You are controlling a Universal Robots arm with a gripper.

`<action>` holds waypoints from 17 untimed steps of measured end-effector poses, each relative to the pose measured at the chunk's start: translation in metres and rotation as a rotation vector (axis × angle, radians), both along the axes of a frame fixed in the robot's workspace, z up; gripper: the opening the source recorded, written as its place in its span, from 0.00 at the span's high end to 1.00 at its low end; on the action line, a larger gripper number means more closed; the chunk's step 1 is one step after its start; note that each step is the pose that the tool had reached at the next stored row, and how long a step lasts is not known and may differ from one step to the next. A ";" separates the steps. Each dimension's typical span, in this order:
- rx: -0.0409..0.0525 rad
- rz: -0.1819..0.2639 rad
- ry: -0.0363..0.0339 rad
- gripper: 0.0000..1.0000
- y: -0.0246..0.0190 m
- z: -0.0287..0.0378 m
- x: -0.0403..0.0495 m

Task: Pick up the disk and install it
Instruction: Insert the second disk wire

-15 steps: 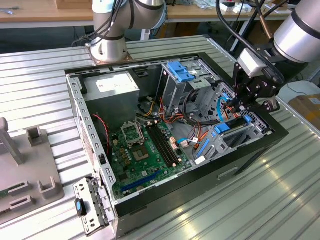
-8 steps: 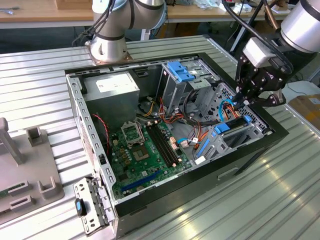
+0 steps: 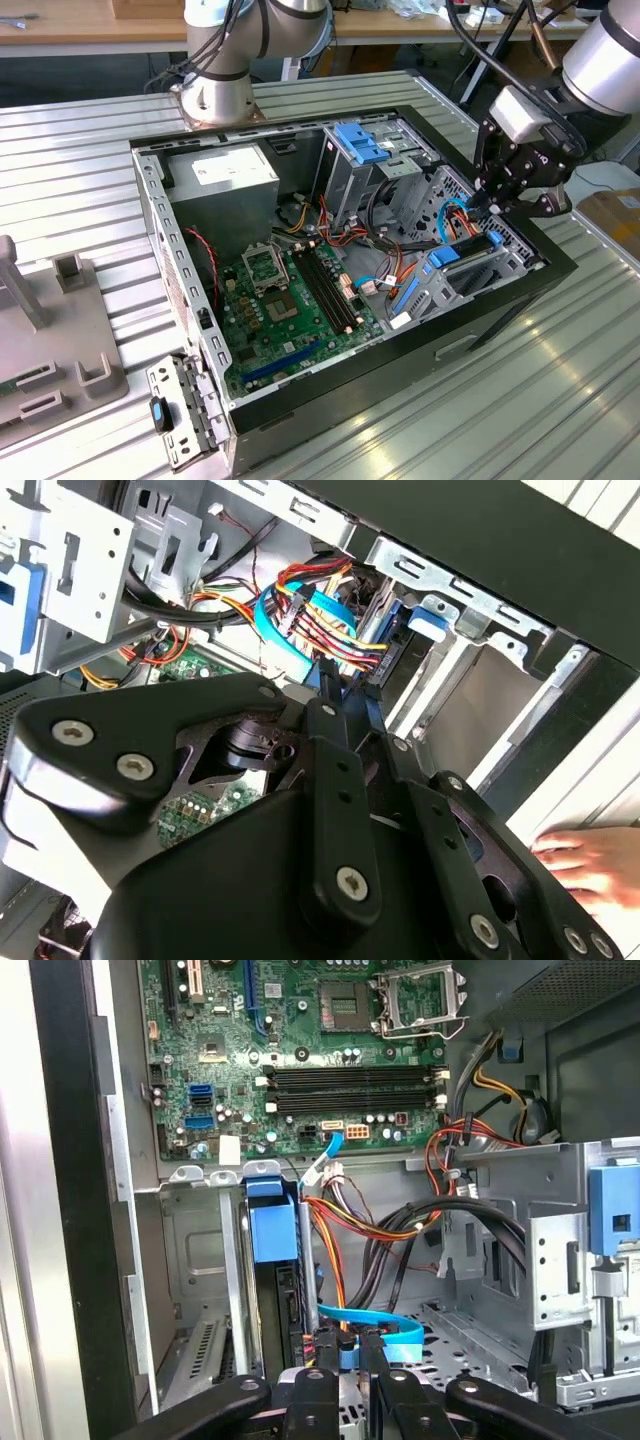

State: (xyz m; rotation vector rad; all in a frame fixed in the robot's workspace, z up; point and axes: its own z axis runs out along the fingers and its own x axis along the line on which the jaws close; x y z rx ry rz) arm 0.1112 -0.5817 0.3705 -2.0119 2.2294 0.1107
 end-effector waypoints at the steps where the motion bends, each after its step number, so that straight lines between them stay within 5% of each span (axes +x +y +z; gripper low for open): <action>1: 0.0000 0.000 0.0014 0.76 0.0000 -0.0016 0.0000; 17: -0.0019 0.015 0.0034 0.84 -0.0021 -0.0039 -0.0025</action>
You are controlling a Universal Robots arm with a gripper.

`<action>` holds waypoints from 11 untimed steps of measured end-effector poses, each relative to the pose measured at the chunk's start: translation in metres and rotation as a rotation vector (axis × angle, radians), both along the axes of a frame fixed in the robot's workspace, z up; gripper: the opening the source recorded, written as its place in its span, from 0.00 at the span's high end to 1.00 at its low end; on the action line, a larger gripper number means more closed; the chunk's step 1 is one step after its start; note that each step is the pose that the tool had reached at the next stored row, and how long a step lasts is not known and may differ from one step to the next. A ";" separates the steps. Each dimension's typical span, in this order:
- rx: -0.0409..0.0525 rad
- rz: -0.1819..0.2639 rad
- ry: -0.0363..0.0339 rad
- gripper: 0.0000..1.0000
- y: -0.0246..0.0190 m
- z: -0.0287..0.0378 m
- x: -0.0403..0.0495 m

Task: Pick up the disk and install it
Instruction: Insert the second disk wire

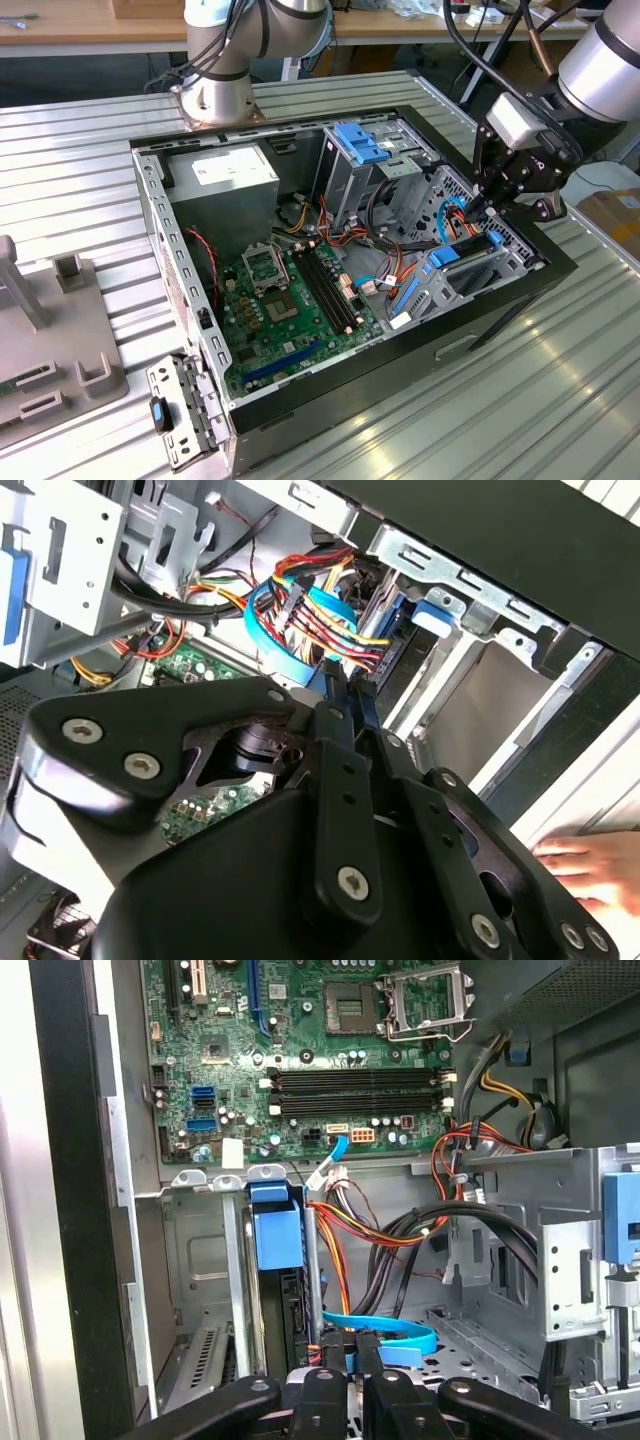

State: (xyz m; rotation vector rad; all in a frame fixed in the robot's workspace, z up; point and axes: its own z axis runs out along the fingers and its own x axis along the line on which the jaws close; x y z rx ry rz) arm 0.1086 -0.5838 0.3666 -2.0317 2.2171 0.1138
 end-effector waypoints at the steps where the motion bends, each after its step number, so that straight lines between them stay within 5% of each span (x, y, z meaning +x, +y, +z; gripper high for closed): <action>1: 0.0000 0.011 0.0001 0.84 -0.0018 -0.0001 -0.0007; 4: -0.0014 0.026 -0.0017 0.84 -0.0071 -0.0008 -0.0013; 6: -0.0009 0.036 -0.0109 0.84 -0.0148 -0.0028 -0.0024; 11: 0.0005 0.067 -0.0182 0.84 -0.0162 -0.0107 -0.0099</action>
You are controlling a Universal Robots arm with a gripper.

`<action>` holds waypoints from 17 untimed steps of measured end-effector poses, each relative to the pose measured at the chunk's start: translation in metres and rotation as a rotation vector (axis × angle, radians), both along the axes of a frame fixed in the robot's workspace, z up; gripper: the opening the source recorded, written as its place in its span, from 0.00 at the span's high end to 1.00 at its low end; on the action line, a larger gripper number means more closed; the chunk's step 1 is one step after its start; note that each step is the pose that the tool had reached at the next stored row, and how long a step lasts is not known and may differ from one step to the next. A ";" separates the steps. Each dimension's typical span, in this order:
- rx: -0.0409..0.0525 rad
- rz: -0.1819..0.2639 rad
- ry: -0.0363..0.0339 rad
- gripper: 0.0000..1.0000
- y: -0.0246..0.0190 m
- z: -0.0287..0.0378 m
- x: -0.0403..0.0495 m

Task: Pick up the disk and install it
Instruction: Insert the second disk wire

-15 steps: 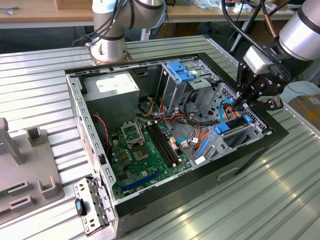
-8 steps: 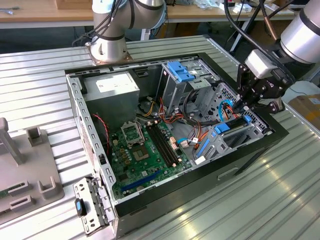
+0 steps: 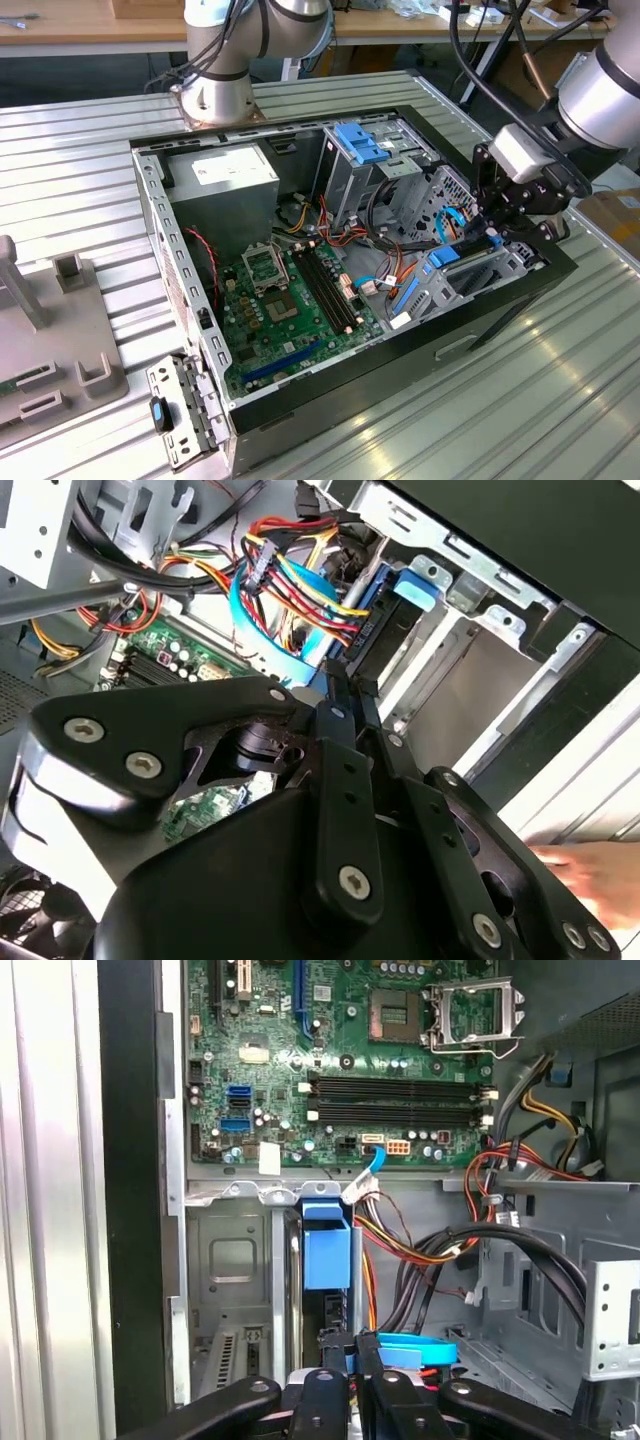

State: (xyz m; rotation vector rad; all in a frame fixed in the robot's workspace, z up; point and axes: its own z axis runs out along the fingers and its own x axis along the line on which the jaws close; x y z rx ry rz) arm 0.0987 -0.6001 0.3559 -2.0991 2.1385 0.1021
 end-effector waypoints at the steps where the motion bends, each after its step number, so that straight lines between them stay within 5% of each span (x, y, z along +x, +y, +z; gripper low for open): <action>1: -0.0002 0.005 -0.0005 0.84 0.0000 0.0000 -0.0001; 4: 0.0129 0.016 -0.0162 0.84 -0.0001 -0.0007 -0.0026; 11: 0.0127 0.022 -0.0650 0.84 -0.0012 -0.0033 -0.0103; 17: 0.0121 0.023 -0.0676 0.84 -0.0013 -0.0037 -0.0077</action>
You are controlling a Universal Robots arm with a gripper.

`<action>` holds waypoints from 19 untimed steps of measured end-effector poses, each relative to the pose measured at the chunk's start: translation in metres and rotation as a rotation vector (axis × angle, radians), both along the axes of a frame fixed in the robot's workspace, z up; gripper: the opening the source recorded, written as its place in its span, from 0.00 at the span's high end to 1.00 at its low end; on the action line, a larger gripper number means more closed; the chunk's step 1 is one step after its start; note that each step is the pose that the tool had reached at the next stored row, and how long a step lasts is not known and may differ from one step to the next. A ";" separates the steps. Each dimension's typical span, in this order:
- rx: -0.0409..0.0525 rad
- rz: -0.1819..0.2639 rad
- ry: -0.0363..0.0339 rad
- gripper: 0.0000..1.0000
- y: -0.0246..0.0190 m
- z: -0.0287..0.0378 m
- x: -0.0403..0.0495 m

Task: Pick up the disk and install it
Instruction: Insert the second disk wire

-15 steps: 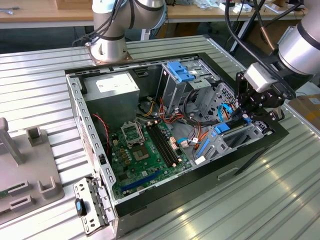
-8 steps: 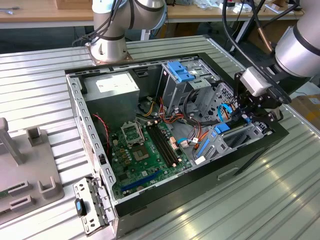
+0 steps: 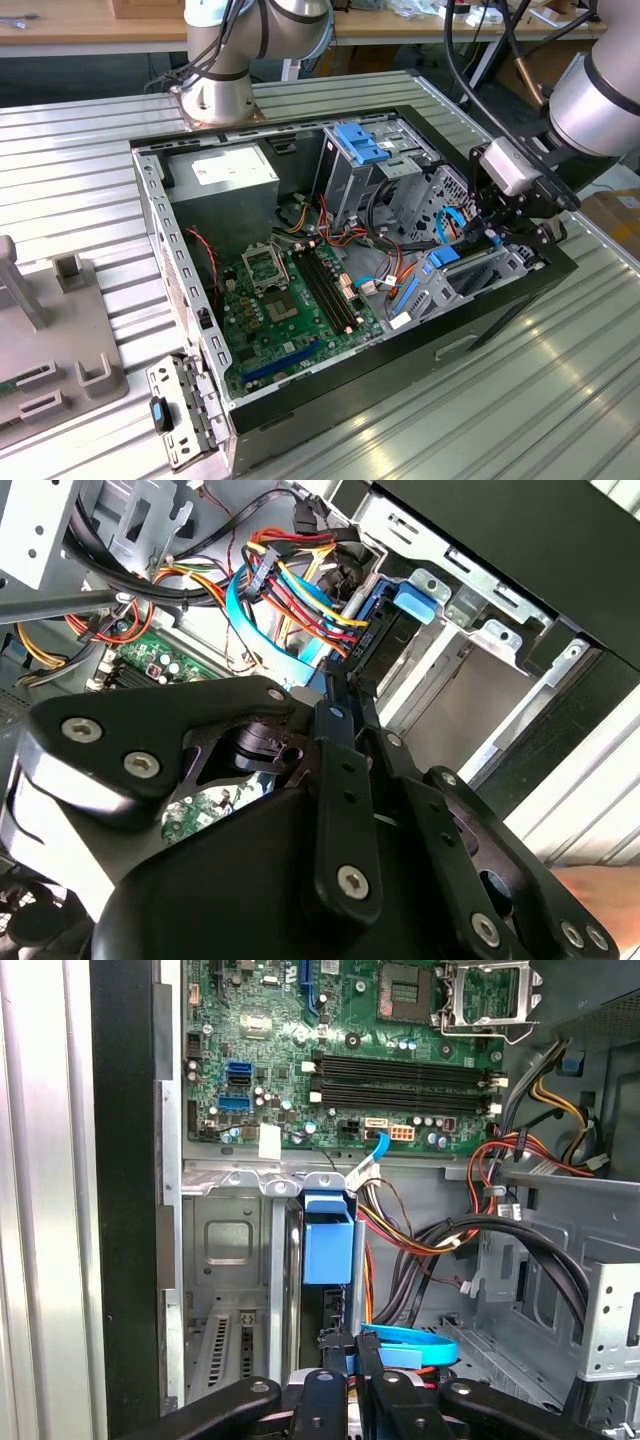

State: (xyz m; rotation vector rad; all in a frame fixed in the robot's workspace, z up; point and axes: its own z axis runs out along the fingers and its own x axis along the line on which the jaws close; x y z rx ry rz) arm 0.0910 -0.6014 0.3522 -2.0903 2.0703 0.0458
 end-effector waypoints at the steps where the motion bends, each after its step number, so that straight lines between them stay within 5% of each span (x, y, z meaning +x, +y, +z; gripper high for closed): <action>1: -0.0001 0.000 0.0000 0.84 -0.0010 -0.0001 0.0001; 19: 0.0001 0.000 0.0000 0.84 -0.0008 -0.0093 0.0002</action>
